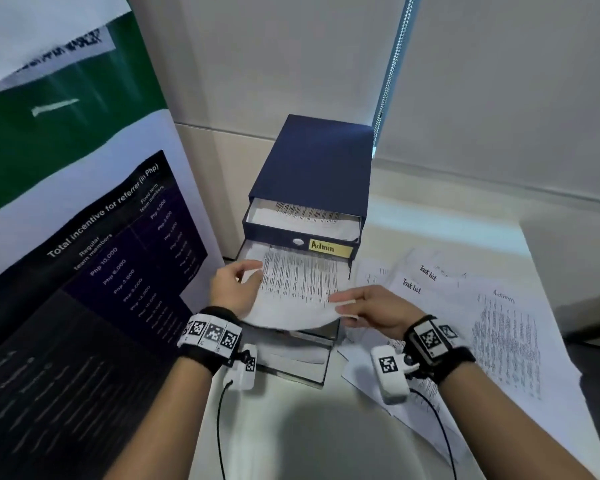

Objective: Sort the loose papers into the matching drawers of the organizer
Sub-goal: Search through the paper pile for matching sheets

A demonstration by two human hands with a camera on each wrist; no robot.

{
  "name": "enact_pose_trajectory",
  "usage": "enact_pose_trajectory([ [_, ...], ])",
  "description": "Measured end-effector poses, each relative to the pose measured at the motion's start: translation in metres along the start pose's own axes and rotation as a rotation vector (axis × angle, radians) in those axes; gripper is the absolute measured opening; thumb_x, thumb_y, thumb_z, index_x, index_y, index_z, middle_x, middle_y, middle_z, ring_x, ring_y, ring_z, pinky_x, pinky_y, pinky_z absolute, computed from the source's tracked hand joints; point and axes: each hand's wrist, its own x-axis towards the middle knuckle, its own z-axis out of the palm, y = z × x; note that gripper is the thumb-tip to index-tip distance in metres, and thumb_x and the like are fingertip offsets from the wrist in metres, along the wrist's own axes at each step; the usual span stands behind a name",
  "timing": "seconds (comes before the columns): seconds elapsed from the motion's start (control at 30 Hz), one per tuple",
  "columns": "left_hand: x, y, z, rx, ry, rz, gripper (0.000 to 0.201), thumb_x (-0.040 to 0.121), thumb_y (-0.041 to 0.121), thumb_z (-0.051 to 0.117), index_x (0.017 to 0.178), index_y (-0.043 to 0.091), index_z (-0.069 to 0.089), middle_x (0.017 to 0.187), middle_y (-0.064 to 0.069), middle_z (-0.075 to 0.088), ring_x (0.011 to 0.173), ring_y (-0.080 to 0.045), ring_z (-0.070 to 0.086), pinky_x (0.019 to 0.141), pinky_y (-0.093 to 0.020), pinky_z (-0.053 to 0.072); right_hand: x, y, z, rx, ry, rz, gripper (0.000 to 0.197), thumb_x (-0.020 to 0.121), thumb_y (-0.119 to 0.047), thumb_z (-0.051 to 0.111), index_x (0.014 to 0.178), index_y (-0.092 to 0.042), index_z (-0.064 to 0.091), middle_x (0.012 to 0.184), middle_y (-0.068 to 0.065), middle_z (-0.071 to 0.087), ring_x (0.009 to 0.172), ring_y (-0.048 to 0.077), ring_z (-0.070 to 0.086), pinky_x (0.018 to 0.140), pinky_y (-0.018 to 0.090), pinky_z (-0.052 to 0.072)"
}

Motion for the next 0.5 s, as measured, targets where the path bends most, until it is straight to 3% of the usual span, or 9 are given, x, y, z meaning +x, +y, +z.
enact_pose_trajectory([
  [0.07, 0.008, -0.003, 0.004, 0.112, 0.026, 0.067, 0.014, 0.085, 0.026, 0.073, 0.099, 0.029, 0.072, 0.108, 0.001, 0.060, 0.104, -0.022, 0.060, 0.095, -0.034, 0.049, 0.015, -0.008, 0.003, 0.051, 0.086, -0.052, 0.027, 0.086, 0.010, 0.065, 0.113, 0.006, 0.067, 0.103, 0.017, 0.067, 0.068, 0.015, 0.070, 0.063, 0.017, 0.058],
  [0.13, 0.009, -0.006, 0.008, 0.275, 0.074, 0.194, 0.015, 0.082, 0.026, 0.075, 0.096, 0.030, 0.073, 0.110, 0.003, 0.052, 0.107, -0.023, 0.054, 0.099, -0.041, 0.045, 0.031, -0.016, 0.007, 0.098, 0.130, -0.090, 0.022, 0.086, 0.011, 0.065, 0.108, 0.007, 0.067, 0.108, 0.021, 0.066, 0.070, 0.018, 0.072, 0.062, 0.018, 0.058],
  [0.2, 0.006, -0.006, 0.017, 0.378, 0.049, 0.358, 0.012, 0.083, 0.032, 0.072, 0.095, 0.032, 0.074, 0.113, 0.006, 0.056, 0.111, -0.018, 0.052, 0.100, -0.044, 0.040, 0.045, -0.020, 0.010, 0.123, 0.163, -0.120, 0.017, 0.086, 0.009, 0.066, 0.103, 0.007, 0.069, 0.114, 0.020, 0.065, 0.077, 0.020, 0.074, 0.066, 0.022, 0.060],
  [0.27, 0.001, -0.003, 0.029, 0.460, -0.106, 0.475, 0.022, 0.089, 0.048, 0.060, 0.100, 0.036, 0.074, 0.117, 0.012, 0.063, 0.115, -0.012, 0.053, 0.104, -0.044, 0.031, 0.054, -0.022, 0.009, 0.147, 0.181, -0.149, 0.015, 0.088, 0.004, 0.066, 0.103, 0.003, 0.070, 0.117, 0.016, 0.065, 0.083, 0.019, 0.074, 0.072, 0.026, 0.061],
  [0.33, -0.001, -0.003, 0.045, 0.568, -0.242, 0.504, 0.042, 0.092, 0.061, 0.041, 0.113, 0.039, 0.070, 0.124, 0.015, 0.063, 0.121, -0.008, 0.052, 0.110, -0.042, 0.022, 0.054, -0.020, 0.001, 0.165, 0.167, -0.175, 0.017, 0.091, -0.006, 0.066, 0.108, -0.001, 0.069, 0.112, 0.015, 0.069, 0.087, 0.020, 0.074, 0.076, 0.027, 0.061],
  [0.4, 0.001, -0.002, 0.059, 0.690, -0.277, 0.516, 0.047, 0.098, 0.060, 0.032, 0.122, 0.038, 0.065, 0.129, 0.015, 0.062, 0.124, -0.008, 0.050, 0.113, -0.041, 0.018, 0.047, -0.011, -0.017, 0.196, 0.171, -0.186, 0.021, 0.093, -0.013, 0.065, 0.111, -0.003, 0.068, 0.101, 0.015, 0.073, 0.083, 0.023, 0.073, 0.073, 0.027, 0.061],
  [0.5, 0.006, 0.002, 0.073, 0.777, -0.270, 0.457, 0.051, 0.102, 0.054, 0.026, 0.112, 0.030, 0.070, 0.118, 0.011, 0.068, 0.115, -0.014, 0.055, 0.112, -0.043, 0.015, 0.029, 0.028, -0.068, 0.200, 0.348, -0.109, 0.025, 0.095, -0.014, 0.063, 0.111, 0.004, 0.067, 0.092, 0.016, 0.070, 0.072, 0.024, 0.066, 0.064, 0.030, 0.060],
])
